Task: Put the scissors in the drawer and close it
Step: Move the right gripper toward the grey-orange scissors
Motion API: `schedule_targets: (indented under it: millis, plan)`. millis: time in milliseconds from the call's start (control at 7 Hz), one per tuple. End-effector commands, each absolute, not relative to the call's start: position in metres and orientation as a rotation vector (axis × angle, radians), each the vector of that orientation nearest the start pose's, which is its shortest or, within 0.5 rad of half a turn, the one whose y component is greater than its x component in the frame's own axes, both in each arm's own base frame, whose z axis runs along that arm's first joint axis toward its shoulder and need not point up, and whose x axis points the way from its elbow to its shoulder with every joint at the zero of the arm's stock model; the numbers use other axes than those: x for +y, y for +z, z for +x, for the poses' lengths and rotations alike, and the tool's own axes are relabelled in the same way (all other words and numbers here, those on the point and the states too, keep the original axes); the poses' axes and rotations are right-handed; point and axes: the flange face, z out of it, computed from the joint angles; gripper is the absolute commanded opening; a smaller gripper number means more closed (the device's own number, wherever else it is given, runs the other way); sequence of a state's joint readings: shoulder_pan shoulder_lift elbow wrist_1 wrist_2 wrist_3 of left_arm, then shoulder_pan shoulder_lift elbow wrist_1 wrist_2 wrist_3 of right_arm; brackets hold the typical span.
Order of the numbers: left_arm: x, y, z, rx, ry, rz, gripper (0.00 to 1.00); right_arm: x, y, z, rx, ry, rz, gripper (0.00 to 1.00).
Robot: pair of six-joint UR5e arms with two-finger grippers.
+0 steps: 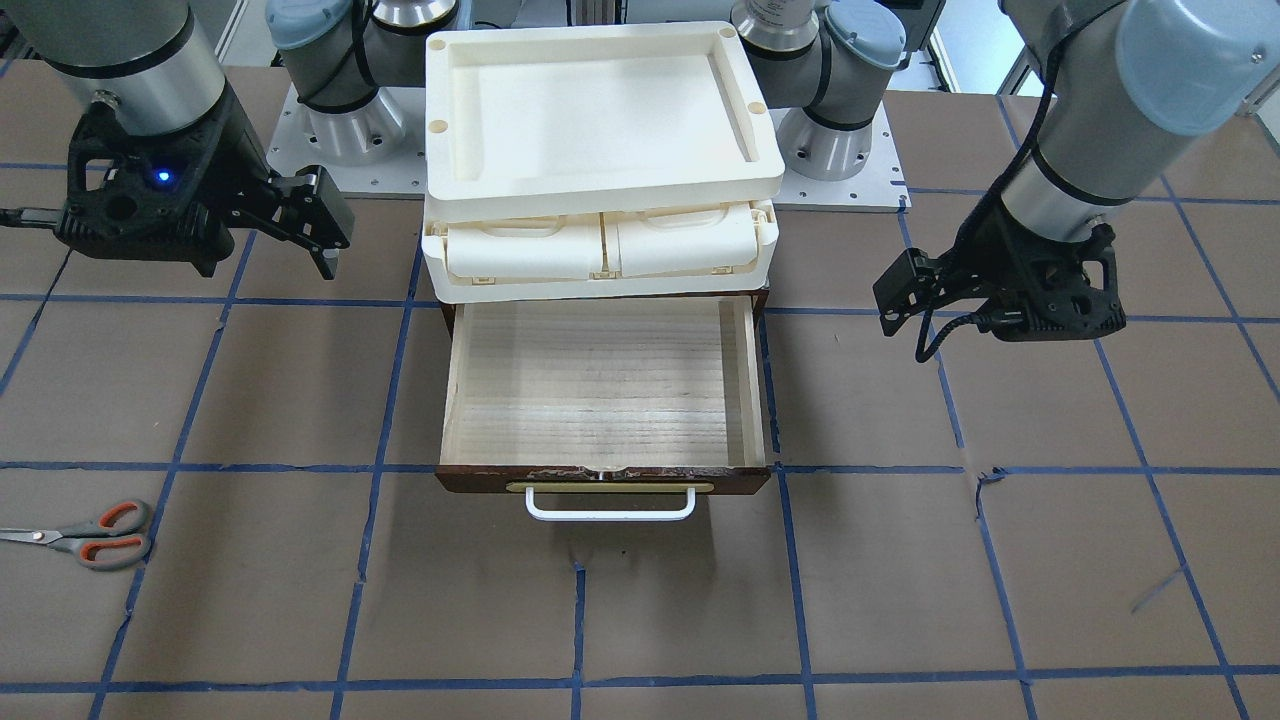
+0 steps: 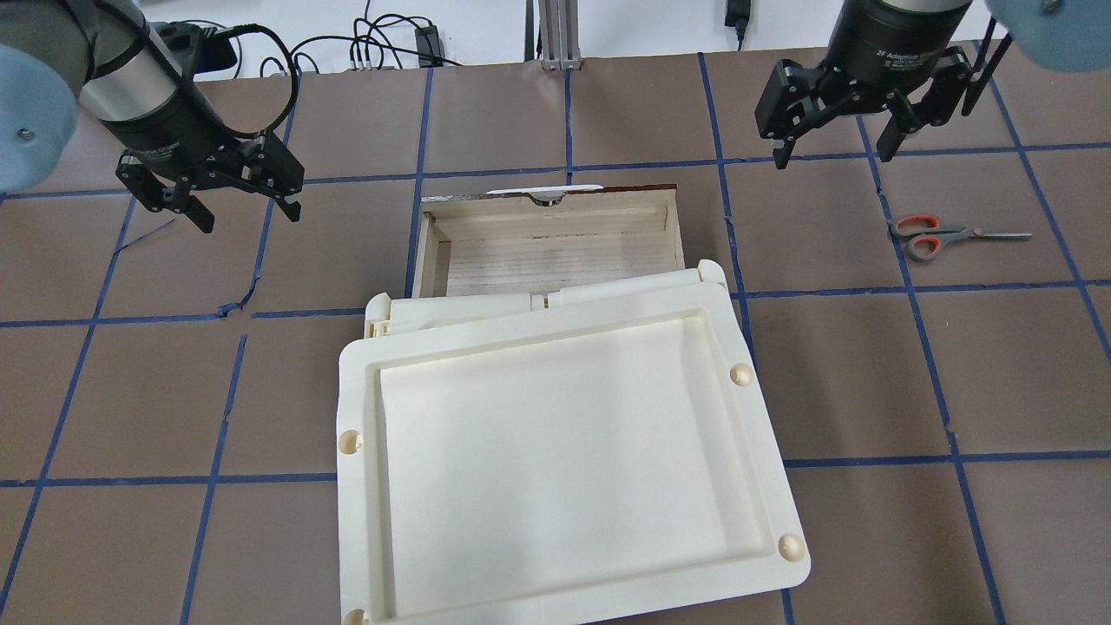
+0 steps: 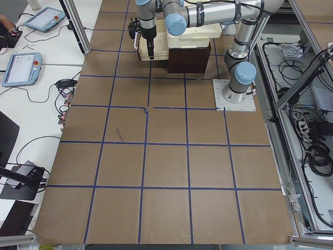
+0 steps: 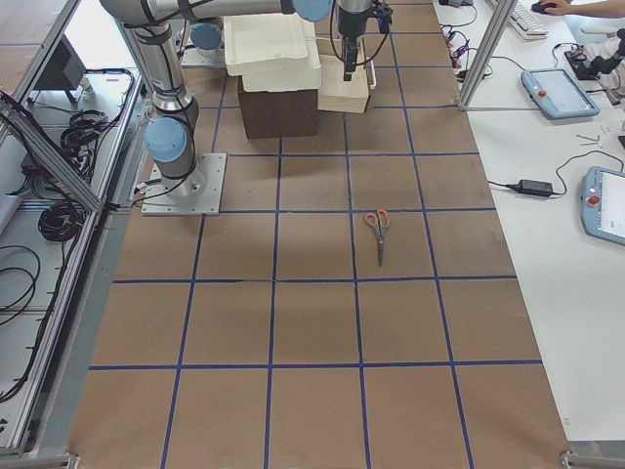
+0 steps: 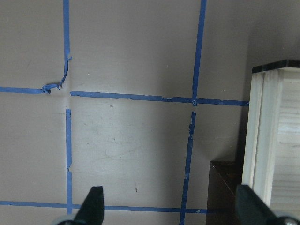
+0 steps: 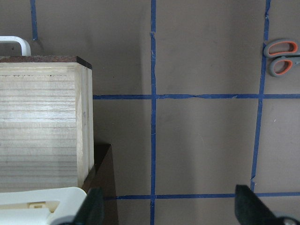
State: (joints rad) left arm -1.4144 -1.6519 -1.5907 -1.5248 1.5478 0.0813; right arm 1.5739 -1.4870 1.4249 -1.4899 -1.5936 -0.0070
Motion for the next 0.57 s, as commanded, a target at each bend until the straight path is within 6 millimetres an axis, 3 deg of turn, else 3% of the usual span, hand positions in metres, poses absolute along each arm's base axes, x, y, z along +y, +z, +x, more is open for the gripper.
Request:
schedule_targets:
  millis: [0,143,286,429]
  plan:
    - [-0.533,0.442,-0.054,3.168,0.08,-0.118,1.0,-0.533,0.503,0.129,3.152,-0.006,-0.156,0.99]
    - [-0.533,0.442,-0.054,3.168,0.083,-0.118,1.0,-0.551,0.485,0.111,3.114,0.031,-0.469,0.96]
    - [-0.533,0.442,-0.054,3.169,0.082,-0.118,1.0,-0.569,0.466,0.06,3.084,0.076,-0.571,0.96]
    - [-0.533,0.441,-0.054,3.168,0.085,-0.118,1.0,-0.585,0.441,0.012,3.0,0.116,-0.823,0.96]
